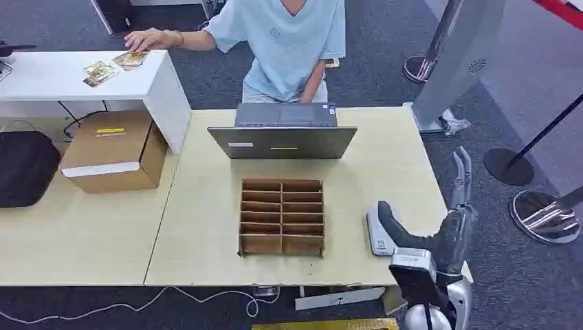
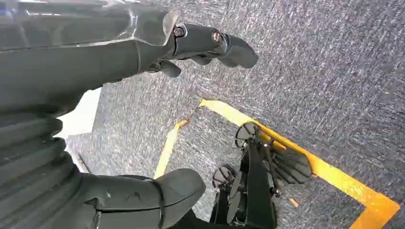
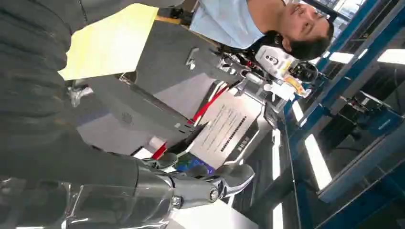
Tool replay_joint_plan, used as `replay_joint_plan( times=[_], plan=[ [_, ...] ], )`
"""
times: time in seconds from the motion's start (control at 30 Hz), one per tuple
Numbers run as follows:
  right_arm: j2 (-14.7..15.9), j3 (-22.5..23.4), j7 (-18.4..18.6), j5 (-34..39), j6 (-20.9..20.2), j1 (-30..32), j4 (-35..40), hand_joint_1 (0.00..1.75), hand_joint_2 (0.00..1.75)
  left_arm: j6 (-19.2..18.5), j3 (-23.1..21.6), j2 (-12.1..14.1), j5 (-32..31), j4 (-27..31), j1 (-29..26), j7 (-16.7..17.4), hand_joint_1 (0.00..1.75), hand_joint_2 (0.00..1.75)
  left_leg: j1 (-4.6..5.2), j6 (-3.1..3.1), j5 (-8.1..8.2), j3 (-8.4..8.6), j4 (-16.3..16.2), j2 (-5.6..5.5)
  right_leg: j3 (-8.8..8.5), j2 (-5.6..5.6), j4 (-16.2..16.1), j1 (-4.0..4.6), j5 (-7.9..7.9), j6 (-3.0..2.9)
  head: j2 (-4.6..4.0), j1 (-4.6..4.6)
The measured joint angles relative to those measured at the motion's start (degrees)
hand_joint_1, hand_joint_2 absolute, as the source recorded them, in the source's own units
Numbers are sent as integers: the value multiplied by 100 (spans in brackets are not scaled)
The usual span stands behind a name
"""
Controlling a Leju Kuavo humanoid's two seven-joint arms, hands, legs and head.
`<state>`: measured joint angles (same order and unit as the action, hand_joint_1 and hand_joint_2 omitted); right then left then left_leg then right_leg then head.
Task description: Pass the card to the sensor for recognition and then transmit it.
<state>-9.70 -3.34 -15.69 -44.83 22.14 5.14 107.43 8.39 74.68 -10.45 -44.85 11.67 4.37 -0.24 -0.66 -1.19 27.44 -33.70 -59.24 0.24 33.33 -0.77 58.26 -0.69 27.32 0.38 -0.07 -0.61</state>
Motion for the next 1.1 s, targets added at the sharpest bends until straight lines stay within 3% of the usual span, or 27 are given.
replay_joint_plan(
  times=[0.17, 0.4, 0.5, 0.67, 1.1],
  plan=[
    [0, 7, -2, -53, -20, -71, -81, 0, 175, -193, -22, 2, 173, 0, 4, 17, 0, 175, 1, 0, 0, -1, 0, 0, 0, 0, 0, -1, 0, 0, 0, 0],
    [2, 9, 9, -88, -37, -172, -212, 0, 175, -68, -22, -4, 72, 0, 4, 201, 0, 175, 0, 0, 0, 0, 0, 0, 0, 0, 0, 0, 0, 0, 0, 0],
    [2, 11, 39, -130, -29, -183, -240, 0, 175, -131, -31, -4, 37, 0, 5, 83, 0, 175, 0, 0, 0, 0, 0, -1, 0, -1, 0, 0, 0, 0, 0, 0],
    [2, 15, 236, -678, 133, -182, -249, 0, 175, -127, -31, -4, 24, 0, 3, 171, 0, 175, 0, 0, 0, 0, 0, 0, 1, 0, 0, 0, 0, 0, 0, 0],
    [2, 26, 256, -719, 153, -182, -249, 0, 175, -129, -33, -7, 11, 0, 3, 208, 0, 175, 0, 0, 0, 0, 0, 0, 1, 0, 0, 0, 0, 0, 0, 0]
  ],
)
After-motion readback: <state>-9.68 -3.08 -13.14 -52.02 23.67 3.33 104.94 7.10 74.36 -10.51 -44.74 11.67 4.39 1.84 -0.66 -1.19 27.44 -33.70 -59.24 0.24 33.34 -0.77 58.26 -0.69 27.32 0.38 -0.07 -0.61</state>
